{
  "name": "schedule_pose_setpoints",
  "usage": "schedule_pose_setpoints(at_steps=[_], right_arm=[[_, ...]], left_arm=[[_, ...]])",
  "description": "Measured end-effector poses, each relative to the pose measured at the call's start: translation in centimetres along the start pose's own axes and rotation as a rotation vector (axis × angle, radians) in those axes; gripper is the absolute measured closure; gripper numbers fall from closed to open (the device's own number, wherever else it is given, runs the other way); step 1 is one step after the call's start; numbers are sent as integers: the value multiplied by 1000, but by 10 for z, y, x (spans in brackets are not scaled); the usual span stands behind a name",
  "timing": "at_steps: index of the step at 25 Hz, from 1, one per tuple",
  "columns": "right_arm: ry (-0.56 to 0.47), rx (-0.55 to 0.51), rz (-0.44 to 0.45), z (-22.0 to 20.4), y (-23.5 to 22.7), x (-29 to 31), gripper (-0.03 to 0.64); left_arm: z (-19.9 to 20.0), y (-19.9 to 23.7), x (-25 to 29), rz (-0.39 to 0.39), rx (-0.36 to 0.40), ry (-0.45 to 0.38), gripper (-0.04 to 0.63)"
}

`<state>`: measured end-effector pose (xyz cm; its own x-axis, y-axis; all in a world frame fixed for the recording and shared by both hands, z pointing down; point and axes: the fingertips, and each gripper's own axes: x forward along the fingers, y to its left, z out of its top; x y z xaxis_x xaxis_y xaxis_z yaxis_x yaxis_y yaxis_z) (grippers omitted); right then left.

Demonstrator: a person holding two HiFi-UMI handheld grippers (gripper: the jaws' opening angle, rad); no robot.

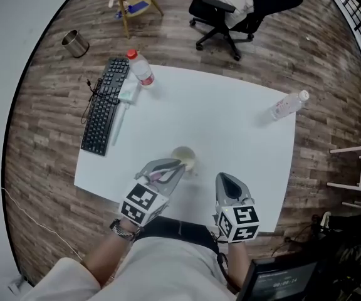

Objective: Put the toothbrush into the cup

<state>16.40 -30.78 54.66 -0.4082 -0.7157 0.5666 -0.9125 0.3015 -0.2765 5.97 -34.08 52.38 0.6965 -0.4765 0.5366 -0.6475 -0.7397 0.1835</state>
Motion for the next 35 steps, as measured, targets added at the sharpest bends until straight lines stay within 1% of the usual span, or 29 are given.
schedule_pose_setpoints(at_steps=[4, 8, 13, 26, 31, 35], right_arm=[[15, 15, -1, -6, -2, 3, 615], [23, 28, -9, -8, -9, 6, 615], [34, 32, -6, -11, -9, 6, 615], [49, 49, -13, -15, -14, 2, 615], [53, 67, -18, -18, -16, 0, 615], [38, 87, -19, -14, -16, 1, 615]], left_arm=[[-14, -4, 7, -43, -1, 44, 541], [-17, 3, 16, -41, -10, 63, 541], [-32, 3, 22, -75, -21, 129, 540], [-49, -2, 32, -121, -40, 209, 541], [-54, -3, 34, -130, -38, 237, 541], [-55, -3, 35, -138, -15, 271, 540]])
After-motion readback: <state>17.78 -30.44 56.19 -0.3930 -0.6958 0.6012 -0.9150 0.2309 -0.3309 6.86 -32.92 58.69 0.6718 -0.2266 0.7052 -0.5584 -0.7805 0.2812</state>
